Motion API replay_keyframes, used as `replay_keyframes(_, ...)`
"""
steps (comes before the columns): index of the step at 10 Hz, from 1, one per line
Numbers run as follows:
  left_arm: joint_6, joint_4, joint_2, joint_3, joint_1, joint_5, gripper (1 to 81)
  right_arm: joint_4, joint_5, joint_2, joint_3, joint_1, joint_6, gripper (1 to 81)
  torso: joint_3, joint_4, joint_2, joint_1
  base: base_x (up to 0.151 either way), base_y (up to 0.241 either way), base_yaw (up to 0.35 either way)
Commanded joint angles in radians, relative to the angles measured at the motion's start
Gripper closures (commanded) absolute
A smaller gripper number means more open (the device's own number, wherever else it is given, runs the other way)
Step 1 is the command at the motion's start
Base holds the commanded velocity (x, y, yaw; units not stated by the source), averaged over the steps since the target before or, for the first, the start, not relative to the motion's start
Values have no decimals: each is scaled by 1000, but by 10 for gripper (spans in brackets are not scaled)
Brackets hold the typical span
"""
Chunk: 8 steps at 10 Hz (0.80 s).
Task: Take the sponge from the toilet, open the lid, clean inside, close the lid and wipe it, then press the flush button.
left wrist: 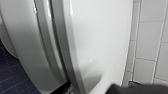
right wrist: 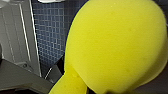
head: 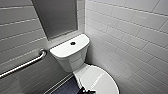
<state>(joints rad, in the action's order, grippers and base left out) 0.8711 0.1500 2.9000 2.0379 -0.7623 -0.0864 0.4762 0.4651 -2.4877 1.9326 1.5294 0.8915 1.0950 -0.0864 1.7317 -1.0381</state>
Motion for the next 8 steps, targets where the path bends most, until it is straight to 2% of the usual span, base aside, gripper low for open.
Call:
replay_keyframes(1, -3, 19, 27, -61, 91, 19, 10, 29, -10, 33, -5, 1, 6, 811, 0, 0, 0, 0, 0, 0, 0)
replay_keyframes(6, -3, 28, 88, 25, 93, 14, 10, 29, 1, 31, 2, 9, 6, 811, 0, 0, 0, 0, 0, 0, 0)
replay_keyframes(8, -1, 26, 76, 7, 105, 11, 10, 29, 1, 31, 3, 9, 6, 811, 0, 0, 0, 0, 0, 0, 0)
